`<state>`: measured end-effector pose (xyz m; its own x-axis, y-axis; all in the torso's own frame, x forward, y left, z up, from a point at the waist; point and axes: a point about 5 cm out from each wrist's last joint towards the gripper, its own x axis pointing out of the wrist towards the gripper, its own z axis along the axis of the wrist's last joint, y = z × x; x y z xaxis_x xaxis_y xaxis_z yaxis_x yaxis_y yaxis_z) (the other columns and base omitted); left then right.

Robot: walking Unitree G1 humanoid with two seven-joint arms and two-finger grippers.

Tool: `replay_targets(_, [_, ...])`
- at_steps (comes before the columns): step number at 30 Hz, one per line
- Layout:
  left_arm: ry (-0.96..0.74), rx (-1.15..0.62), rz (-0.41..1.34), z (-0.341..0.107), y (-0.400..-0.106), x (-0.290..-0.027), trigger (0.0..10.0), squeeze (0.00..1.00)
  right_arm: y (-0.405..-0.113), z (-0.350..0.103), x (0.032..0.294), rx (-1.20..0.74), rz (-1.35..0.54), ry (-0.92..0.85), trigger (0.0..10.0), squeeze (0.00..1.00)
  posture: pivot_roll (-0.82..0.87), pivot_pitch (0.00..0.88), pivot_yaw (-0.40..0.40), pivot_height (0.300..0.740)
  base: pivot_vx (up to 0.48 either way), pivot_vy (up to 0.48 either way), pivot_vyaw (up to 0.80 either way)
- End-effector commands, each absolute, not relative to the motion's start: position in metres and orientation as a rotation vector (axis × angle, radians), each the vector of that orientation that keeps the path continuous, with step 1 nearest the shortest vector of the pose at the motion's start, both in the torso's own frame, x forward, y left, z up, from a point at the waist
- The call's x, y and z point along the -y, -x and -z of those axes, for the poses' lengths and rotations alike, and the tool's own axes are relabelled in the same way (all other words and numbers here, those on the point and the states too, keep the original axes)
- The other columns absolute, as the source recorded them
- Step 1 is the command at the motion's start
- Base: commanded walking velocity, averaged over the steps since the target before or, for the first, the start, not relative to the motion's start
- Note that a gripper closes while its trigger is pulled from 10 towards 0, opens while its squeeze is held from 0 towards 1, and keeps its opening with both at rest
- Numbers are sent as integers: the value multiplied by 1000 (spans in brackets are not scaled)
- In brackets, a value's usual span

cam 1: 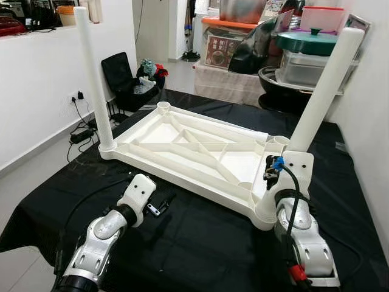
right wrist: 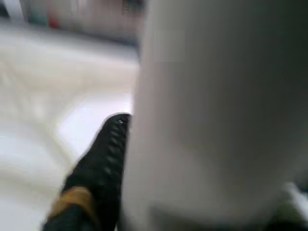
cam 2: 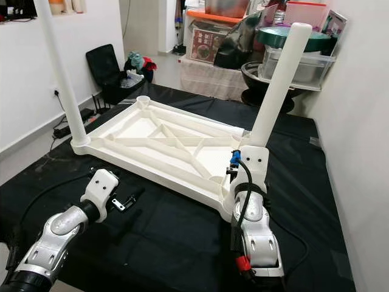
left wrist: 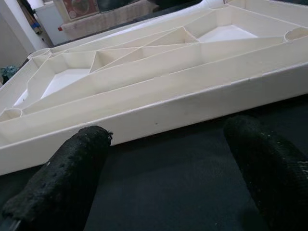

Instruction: Building children table

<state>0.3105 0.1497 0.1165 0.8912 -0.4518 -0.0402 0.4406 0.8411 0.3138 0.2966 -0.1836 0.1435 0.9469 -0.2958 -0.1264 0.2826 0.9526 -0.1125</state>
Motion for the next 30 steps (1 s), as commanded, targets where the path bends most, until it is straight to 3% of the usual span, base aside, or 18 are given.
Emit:
replay_targets(1, [-323, 43, 479, -117, -312, -146, 10000, 0, -297, -134, 192, -204, 317, 108, 10000, 933, 46, 0, -91, 740, 0, 0, 0])
replay_targets(3, [-323, 43, 478, -117, -312, -147, 10000, 0, -299, -137, 192, -196, 304, 109, 10000, 933, 47, 0, -91, 740, 0, 0, 0])
replay_targets(4, [-323, 44, 479, -117, -312, -147, 10000, 0, -303, -147, 192, -124, 272, 131, 10000, 0, 45, 0, -89, 740, 0, 0, 0])
replay_targets(6, [-324, 43, 479, -117, -312, -147, 10000, 0, -307, -158, 187, -63, 169, 107, 10000, 0, 43, 0, -87, 740, 0, 0, 0])
replay_targets(7, [-324, 43, 481, -117, -312, -148, 10000, 0, -306, -168, 176, 5, -13, 89, 10000, 0, 42, 0, -85, 740, 0, 0, 0])
replay_targets(9, [-324, 43, 481, -117, -312, -148, 10000, 0, -306, -168, 176, 5, -13, 89, 10000, 0, 42, 0, -85, 740, 0, 0, 0])
replay_targets(12, [-325, 45, 483, -118, -312, -147, 10000, 0, -288, -183, 149, 116, -440, 113, 10000, 0, 44, 0, -88, 740, 0, 0, 0])
replay_targets(16, [-326, 47, 482, -118, -312, -148, 10000, 0, -281, -183, 142, 128, -543, 139, 10000, 0, 49, 0, -92, 740, 0, 0, 0])
replay_targets(17, [-326, 46, 480, -118, -312, -148, 10000, 0, -281, -184, 140, 141, -553, 119, 6392, 0, 54, 0, -94, 740, 0, 0, 0])
replay_targets(19, [-326, 46, 480, -118, -312, -148, 10000, 0, -281, -184, 140, 141, -553, 119, 6392, 0, 54, 0, -94, 740, 0, 0, 0])
replay_targets(20, [-326, 45, 479, -118, -311, -149, 10000, 0, -281, -183, 138, 146, -576, 59, 1451, 0, 54, 0, -94, 740, 0, 0, 0])
replay_targets(21, [-326, 44, 478, -118, -310, -149, 10000, 0, -280, -184, 137, 168, -587, 29, 0, 0, 58, 0, -93, 740, 0, 0, 0])
replay_targets(26, [-330, 43, 478, -118, -311, -150, 10000, 0, -287, -174, 146, 108, -504, -1, 0, 0, 53, 0, -89, 740, 0, 0, 0])
replay_targets(28, [-329, 45, 480, -119, -312, -150, 10000, 0, -301, -159, 167, -29, -273, 19, 0, 0, 50, 0, -87, 740, 0, 0, 0])
replay_targets(30, [-328, 47, 482, -119, -312, -149, 10000, 0, -310, -145, 200, -163, 96, 29, 0, 0, 47, 0, -86, 740, 0, 0, 0])
